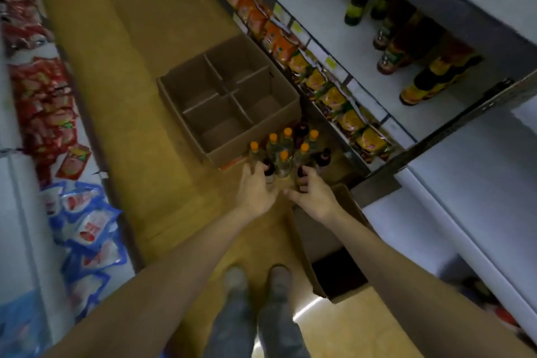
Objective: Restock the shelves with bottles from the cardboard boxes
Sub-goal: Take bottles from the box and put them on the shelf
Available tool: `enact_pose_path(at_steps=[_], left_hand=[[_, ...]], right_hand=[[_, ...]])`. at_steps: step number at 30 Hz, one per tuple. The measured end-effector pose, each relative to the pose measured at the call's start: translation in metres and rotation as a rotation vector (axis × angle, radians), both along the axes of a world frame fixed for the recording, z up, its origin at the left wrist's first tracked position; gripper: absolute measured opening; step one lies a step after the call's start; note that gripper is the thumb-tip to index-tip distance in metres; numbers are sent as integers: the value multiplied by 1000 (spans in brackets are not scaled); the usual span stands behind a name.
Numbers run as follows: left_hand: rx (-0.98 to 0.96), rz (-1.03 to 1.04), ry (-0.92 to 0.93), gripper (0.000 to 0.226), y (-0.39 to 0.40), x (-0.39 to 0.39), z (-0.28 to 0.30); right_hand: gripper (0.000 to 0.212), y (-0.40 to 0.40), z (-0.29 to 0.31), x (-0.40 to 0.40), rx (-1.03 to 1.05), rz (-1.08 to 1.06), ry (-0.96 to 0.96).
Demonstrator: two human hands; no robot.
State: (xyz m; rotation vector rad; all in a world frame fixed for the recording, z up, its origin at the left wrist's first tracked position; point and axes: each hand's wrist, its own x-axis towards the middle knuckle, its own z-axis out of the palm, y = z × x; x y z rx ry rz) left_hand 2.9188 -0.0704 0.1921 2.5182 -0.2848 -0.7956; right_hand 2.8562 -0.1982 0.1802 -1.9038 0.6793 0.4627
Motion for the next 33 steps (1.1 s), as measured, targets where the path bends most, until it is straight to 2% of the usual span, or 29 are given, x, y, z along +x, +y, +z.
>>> enact_pose_path(at_steps=[9,14,21,24,26,28,33], left_hand=[[54,-20,48,44,-18,70,-133],[82,-114,37,54,-20,90,-215],[134,-270,-32,41,-25,123,-307],[121,-269,-81,41,-35,144,-333],[137,-343,-89,44,-39,156,-347],[184,-436,-112,51,-41,166,-358],[334,-509,-79,42,-53,179,-368]], right_hand=[[74,-24,-125,52,-57,-34,10],[72,-35,-196,53,-91,-5,76],[73,-67,-270,80,-203,74,116],[65,-84,-296,91,-329,100,140],[61,-93,-312,96,-379,116,167],[58,-100,-327,100,-401,144,195],[46,-107,-347,109,-433,212,176]])
